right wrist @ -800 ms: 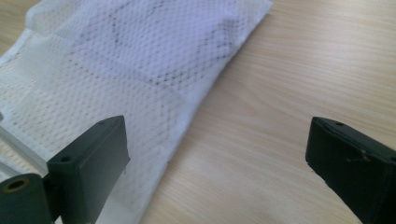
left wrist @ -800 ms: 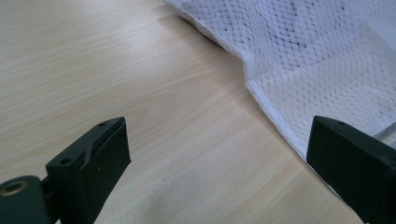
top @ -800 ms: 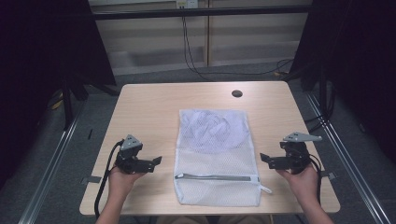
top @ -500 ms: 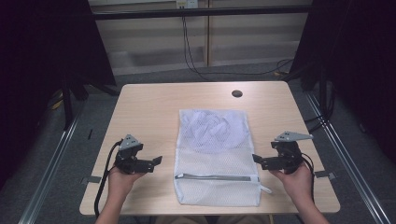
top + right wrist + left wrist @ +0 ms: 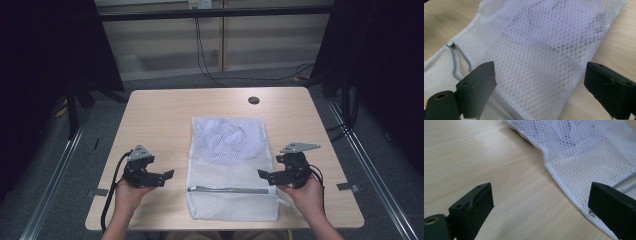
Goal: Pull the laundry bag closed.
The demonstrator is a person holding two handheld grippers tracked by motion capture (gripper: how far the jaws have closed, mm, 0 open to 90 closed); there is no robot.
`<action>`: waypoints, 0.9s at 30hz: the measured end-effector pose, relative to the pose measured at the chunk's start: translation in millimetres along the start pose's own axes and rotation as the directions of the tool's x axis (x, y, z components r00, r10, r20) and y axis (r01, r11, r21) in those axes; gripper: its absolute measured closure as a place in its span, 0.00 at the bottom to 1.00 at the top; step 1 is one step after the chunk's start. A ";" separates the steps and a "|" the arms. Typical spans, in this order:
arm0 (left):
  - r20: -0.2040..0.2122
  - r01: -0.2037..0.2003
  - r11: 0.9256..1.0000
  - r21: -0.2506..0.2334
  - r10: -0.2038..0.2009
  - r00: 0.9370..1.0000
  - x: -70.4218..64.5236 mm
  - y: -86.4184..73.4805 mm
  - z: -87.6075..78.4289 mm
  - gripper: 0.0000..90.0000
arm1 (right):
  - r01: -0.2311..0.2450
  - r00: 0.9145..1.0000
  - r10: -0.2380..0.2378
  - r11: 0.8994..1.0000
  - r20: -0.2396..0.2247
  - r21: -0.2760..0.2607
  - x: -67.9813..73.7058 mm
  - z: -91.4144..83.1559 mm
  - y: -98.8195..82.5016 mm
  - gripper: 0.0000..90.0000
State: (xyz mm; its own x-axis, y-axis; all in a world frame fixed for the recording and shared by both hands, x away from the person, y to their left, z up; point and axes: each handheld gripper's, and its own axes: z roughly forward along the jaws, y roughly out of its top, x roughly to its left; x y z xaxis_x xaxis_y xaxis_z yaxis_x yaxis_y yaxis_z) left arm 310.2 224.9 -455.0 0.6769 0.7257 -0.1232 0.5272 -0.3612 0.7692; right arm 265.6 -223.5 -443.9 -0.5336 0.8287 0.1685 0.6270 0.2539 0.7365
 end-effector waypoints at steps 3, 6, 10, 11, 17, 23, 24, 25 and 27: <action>0.007 0.003 1.000 0.003 -0.003 1.000 0.3 -0.2 -0.1 0.07 | -0.017 1.000 0.017 1.000 -0.026 0.007 5.6 3.2 3.0 0.13; 0.011 0.002 1.000 0.006 -0.003 1.000 -0.4 -0.5 0.8 0.07 | -0.024 0.998 0.025 1.000 -0.056 0.013 9.5 6.5 5.4 0.15; 0.017 0.007 1.000 0.009 -0.007 1.000 -0.3 -0.6 1.5 0.07 | -0.014 0.997 0.016 1.000 -0.072 0.020 15.9 10.6 8.0 0.15; 0.014 0.007 1.000 0.009 -0.007 1.000 0.2 -0.6 1.0 0.07 | -0.010 0.997 0.012 1.000 -0.077 0.026 19.9 13.4 9.4 0.15; 0.021 0.007 1.000 0.003 -0.007 1.000 1.4 -0.7 -1.6 0.07 | -0.015 0.996 0.018 0.999 -0.093 0.031 28.1 21.8 14.3 0.15; 0.022 0.013 1.000 0.006 -0.014 1.000 2.3 -2.0 -2.6 0.07 | -0.014 0.993 0.020 0.999 -0.115 0.048 36.8 29.8 18.1 0.15; 0.022 0.013 1.000 0.006 -0.014 1.000 2.3 -2.0 -2.6 0.07 | -0.013 0.994 0.019 0.998 -0.108 0.055 37.4 30.7 18.6 0.15; 0.022 0.013 1.000 0.006 -0.013 1.000 2.4 -2.0 -2.7 0.07 | -0.013 0.994 0.019 0.998 -0.108 0.055 37.4 30.7 18.6 0.15; 0.023 0.015 1.000 0.004 -0.016 1.000 2.7 -1.9 -3.2 0.07 | -0.024 0.993 0.032 0.997 -0.114 0.069 39.3 34.2 20.1 0.15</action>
State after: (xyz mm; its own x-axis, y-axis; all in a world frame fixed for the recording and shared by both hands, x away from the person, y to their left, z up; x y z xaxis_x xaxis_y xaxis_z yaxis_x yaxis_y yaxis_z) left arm 309.3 229.4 -454.8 0.6804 0.7173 -0.1498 0.5396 -0.3522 0.7648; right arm 276.5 -168.8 -444.9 -0.5743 0.7744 0.2654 0.6775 0.2676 0.6852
